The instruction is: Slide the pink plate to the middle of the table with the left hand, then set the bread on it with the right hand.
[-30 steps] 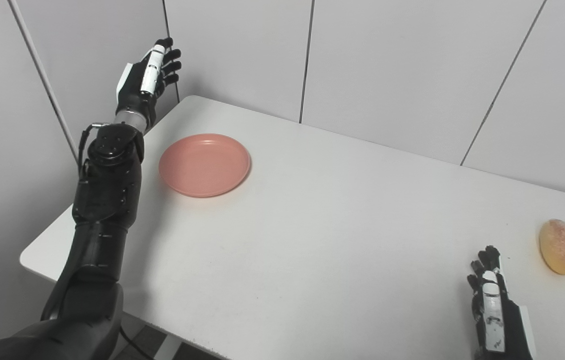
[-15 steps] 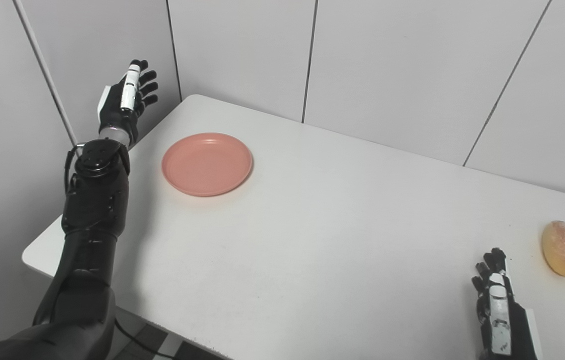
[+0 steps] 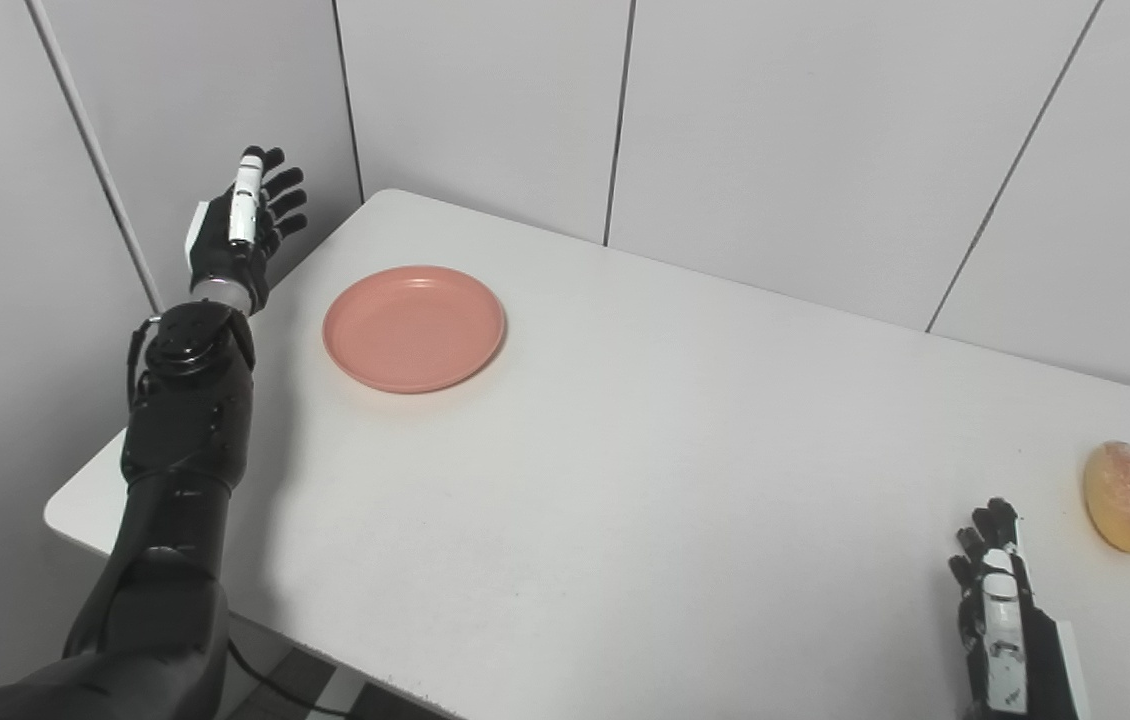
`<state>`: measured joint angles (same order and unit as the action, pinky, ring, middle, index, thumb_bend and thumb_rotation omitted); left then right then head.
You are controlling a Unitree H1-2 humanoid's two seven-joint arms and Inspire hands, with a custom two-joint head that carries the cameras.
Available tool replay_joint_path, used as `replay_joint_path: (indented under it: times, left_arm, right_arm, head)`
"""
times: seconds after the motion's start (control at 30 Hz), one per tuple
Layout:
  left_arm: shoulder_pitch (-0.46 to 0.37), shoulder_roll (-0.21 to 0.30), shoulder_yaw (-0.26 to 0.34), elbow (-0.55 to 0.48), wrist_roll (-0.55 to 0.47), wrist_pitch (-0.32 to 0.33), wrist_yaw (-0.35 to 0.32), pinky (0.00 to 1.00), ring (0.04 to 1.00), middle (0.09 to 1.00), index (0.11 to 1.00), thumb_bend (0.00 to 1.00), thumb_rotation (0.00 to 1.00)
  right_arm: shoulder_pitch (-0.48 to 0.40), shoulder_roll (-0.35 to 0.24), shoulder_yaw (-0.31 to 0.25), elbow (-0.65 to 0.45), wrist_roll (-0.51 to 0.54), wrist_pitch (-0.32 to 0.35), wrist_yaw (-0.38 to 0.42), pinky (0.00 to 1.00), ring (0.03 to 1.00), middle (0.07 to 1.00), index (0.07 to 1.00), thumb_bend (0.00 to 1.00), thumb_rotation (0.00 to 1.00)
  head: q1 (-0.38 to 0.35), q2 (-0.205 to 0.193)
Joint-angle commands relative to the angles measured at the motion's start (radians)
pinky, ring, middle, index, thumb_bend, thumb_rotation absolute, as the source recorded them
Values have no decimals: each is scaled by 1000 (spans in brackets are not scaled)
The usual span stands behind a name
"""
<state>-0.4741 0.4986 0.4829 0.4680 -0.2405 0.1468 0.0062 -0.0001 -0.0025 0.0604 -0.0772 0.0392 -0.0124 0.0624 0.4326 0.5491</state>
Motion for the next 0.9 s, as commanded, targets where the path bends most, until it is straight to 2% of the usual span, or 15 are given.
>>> replay_joint_path:
  times: [0.0,0.17,0.4,0.53,0.87]
  left_arm:
    - [-26,17,-1,-19,3,-52,19,824,849,845,843,371,1000]
    - [-12,8,-15,-18,16,-59,39,836,855,846,842,383,985]
    - [-6,-16,-14,-21,-2,-34,53,870,872,862,856,368,985]
    - [-4,-22,-16,1,-21,-43,30,902,889,883,874,358,999]
    - [8,-33,-31,12,-23,-26,38,892,882,877,872,359,1000]
  right_arm:
    - [-10,-2,-7,-33,6,3,2,1000,1000,1000,1000,155,1000]
    - [-10,-4,-8,-26,-2,-16,0,1000,1000,1000,1000,163,1000]
    - [-11,-5,-11,-38,-1,2,-2,1000,1000,1000,1000,177,1000]
    - [-11,-5,-12,-37,7,-2,1,1000,1000,1000,1000,167,1000]
    - [-13,-5,-7,-38,2,-9,0,1000,1000,1000,1000,149,1000]
  head:
    - [0,2]
    - [0,6]
    - [2,10]
    - [2,12]
    - [0,14]
